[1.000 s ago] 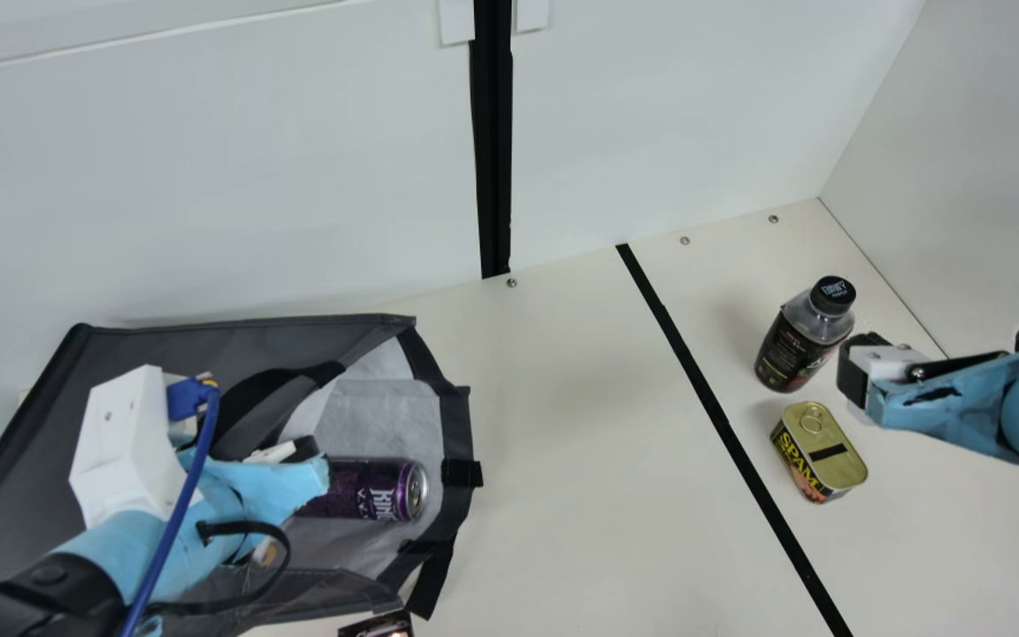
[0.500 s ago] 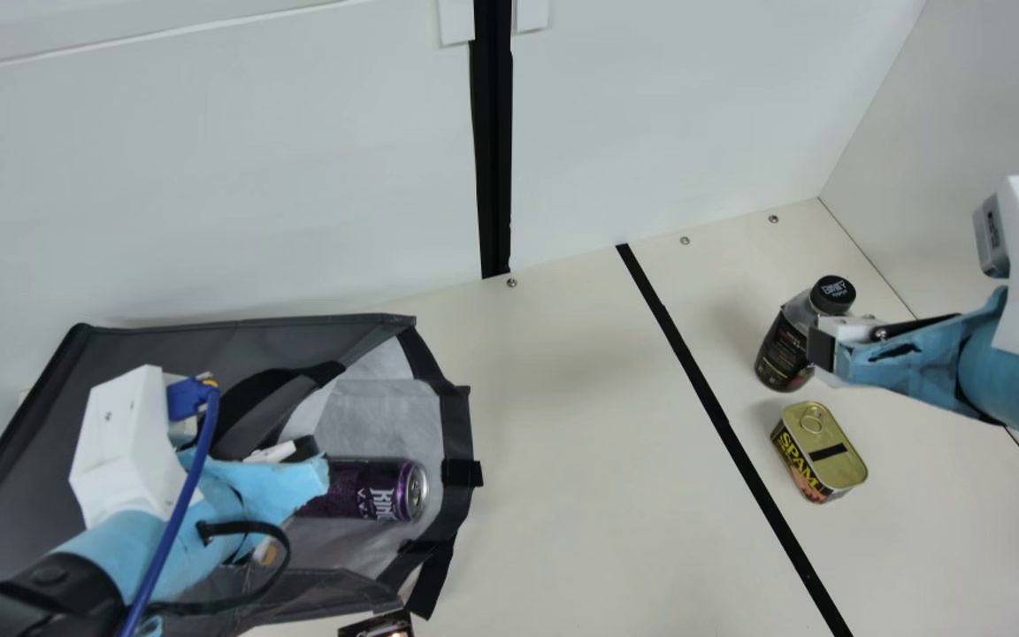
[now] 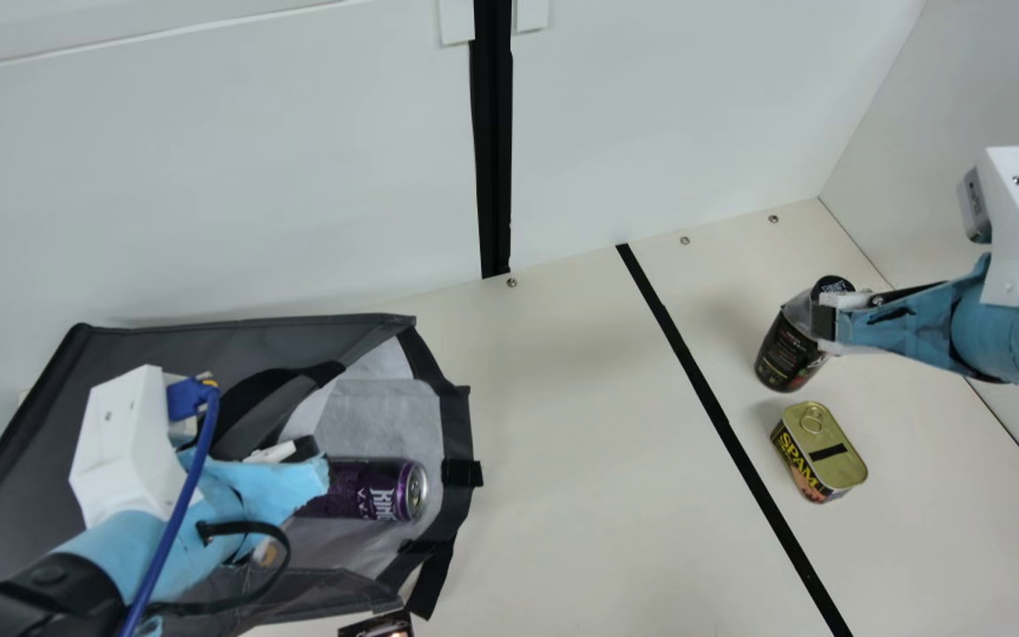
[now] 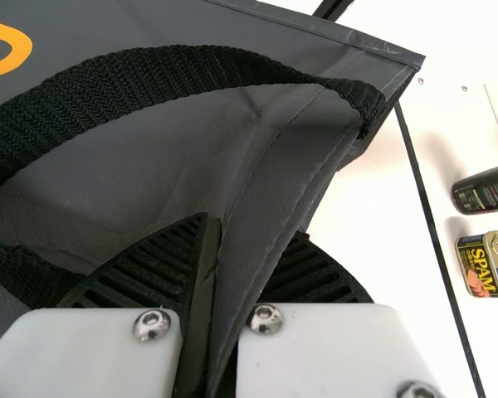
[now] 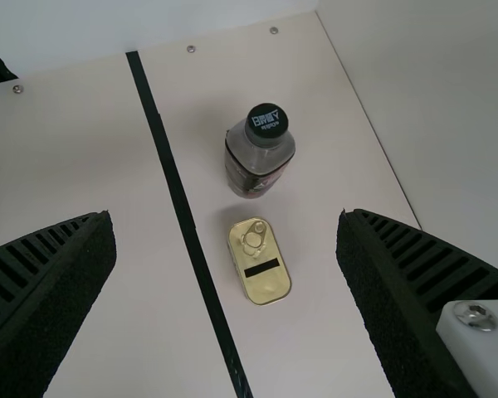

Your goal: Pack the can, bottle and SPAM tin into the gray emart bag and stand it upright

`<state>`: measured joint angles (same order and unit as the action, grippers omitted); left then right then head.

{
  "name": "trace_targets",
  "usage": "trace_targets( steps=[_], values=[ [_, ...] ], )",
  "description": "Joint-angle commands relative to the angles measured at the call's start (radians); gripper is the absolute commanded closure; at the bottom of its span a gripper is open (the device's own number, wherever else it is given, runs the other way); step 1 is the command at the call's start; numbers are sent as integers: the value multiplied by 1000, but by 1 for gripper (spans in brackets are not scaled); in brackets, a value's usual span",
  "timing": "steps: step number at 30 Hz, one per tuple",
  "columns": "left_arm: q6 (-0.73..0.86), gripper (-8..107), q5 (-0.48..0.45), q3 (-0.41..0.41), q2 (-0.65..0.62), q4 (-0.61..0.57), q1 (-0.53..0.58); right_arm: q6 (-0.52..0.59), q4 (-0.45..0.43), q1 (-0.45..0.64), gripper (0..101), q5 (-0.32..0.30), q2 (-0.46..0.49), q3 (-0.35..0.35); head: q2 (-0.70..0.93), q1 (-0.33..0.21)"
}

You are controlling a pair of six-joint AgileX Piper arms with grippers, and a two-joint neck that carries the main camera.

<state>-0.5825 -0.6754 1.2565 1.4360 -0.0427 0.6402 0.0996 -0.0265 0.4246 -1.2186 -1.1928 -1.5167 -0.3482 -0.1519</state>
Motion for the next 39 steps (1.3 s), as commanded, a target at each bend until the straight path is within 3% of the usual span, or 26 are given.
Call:
trace_targets(
  steps=[1, 21, 39],
  values=[
    [0, 107, 0, 0, 0, 0, 0, 15, 6, 12, 6, -1, -17, -7, -1, -23],
    [0, 107, 0, 0, 0, 0, 0, 107, 31, 98, 6, -1, -178, -78, -1, -23],
    [0, 107, 0, 0, 0, 0, 0, 117, 55, 101, 6, -1, -317, -127, -1, -23]
  ],
)
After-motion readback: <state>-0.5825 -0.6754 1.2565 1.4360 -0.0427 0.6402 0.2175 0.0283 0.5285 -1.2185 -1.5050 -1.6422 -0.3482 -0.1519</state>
